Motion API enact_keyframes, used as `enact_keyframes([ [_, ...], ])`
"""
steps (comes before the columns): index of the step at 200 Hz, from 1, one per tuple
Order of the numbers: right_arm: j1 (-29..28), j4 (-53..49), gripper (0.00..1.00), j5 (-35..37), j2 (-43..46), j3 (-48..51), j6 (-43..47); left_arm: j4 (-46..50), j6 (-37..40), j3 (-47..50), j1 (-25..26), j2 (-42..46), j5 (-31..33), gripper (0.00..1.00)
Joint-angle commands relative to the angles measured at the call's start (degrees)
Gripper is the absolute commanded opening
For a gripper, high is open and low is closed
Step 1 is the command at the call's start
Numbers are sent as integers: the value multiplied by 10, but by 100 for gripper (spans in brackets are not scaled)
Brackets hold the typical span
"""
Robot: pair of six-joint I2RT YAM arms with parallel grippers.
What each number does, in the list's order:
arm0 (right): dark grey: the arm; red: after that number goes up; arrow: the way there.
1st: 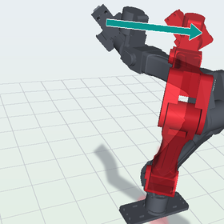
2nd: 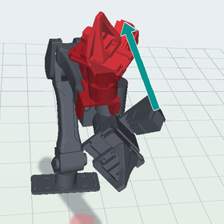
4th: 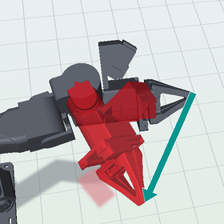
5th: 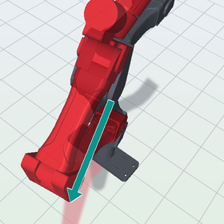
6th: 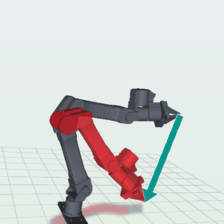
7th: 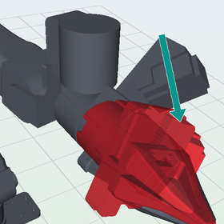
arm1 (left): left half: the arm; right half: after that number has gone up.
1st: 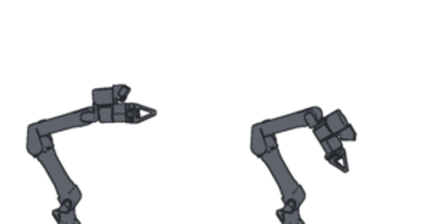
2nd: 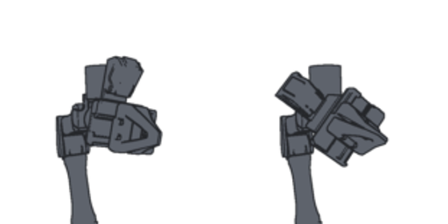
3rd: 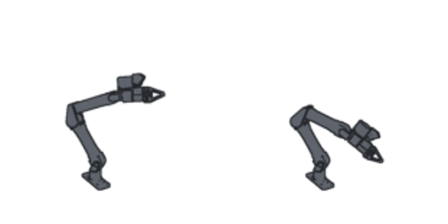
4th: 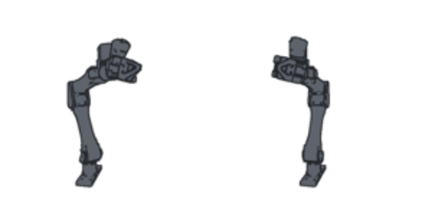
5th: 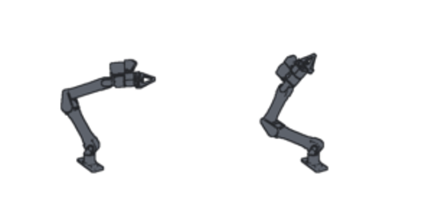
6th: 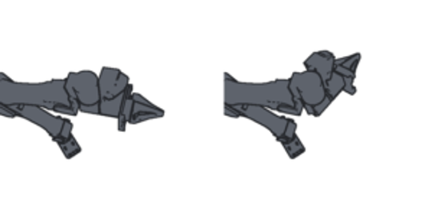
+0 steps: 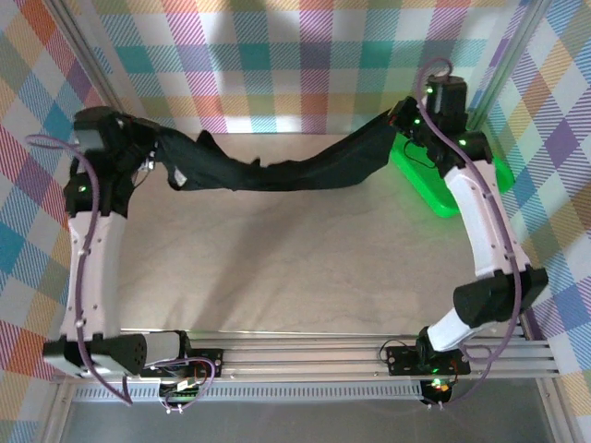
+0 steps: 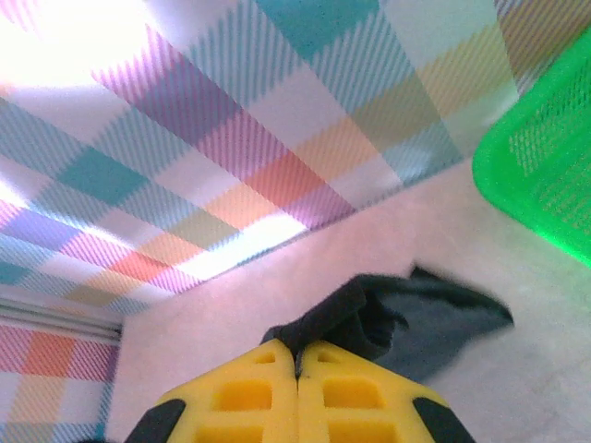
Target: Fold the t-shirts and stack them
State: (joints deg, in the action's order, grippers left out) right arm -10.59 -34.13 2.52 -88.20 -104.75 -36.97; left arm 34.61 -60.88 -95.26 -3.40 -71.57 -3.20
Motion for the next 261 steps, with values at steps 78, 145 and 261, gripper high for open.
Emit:
enact_keyframes([
  [78,26,59,0,18,216,28,-41,82,-3,-217,-4,58,91,0],
  [145,27,109,0,-95,84,35,-71,98,18,-178,-36,-88,-26,0],
  [261,87,-16,0,-206,-284,-503,-109,94,-58,-574,-98,-373,-167,0],
])
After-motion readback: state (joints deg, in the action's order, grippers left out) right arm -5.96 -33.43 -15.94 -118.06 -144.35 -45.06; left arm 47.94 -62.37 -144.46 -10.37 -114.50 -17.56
